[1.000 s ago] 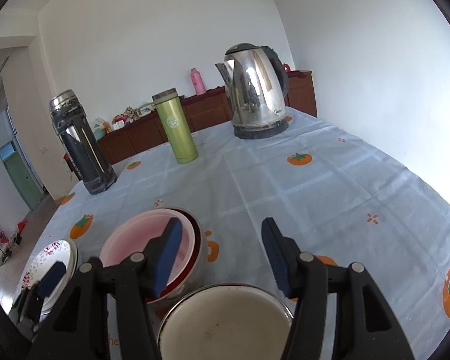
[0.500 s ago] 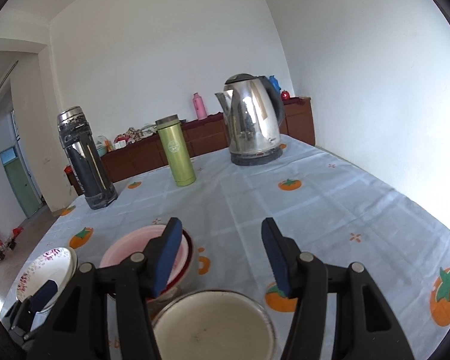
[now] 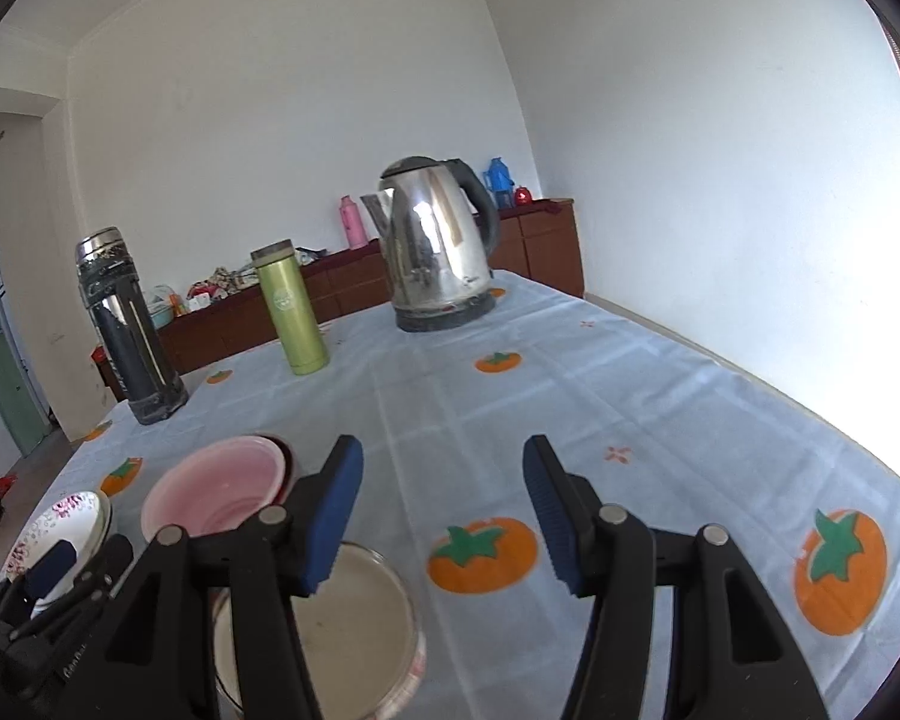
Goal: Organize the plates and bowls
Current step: 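Move both tools to the white enamel bowl beside the steel bowl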
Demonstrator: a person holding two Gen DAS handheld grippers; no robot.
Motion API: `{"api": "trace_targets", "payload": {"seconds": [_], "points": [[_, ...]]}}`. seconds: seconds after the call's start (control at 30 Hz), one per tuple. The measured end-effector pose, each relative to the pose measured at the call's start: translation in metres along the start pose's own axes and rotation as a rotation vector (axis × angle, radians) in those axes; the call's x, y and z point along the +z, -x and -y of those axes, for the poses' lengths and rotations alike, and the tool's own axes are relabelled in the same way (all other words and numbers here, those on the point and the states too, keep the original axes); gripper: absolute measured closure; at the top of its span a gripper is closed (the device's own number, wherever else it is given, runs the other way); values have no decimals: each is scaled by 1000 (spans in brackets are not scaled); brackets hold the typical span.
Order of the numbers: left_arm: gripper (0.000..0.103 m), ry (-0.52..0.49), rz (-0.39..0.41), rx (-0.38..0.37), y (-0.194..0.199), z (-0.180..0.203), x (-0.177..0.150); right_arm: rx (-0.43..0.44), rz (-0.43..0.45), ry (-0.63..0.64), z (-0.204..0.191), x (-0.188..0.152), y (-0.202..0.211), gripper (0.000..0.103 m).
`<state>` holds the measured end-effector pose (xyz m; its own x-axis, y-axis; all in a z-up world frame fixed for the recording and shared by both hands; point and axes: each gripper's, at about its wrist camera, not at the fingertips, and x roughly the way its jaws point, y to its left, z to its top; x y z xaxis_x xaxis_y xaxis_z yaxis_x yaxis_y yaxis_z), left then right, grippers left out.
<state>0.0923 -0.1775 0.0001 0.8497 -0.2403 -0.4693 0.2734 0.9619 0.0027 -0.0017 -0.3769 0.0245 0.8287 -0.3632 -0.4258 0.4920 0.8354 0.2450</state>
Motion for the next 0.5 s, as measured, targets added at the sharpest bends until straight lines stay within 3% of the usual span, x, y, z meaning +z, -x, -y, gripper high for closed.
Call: {"api": "trace_targets", "payload": {"seconds": [0.5], "points": [[36, -28, -21, -50, 10, 13, -3, -37, -10, 22, 10, -19, 34, 44]]}}
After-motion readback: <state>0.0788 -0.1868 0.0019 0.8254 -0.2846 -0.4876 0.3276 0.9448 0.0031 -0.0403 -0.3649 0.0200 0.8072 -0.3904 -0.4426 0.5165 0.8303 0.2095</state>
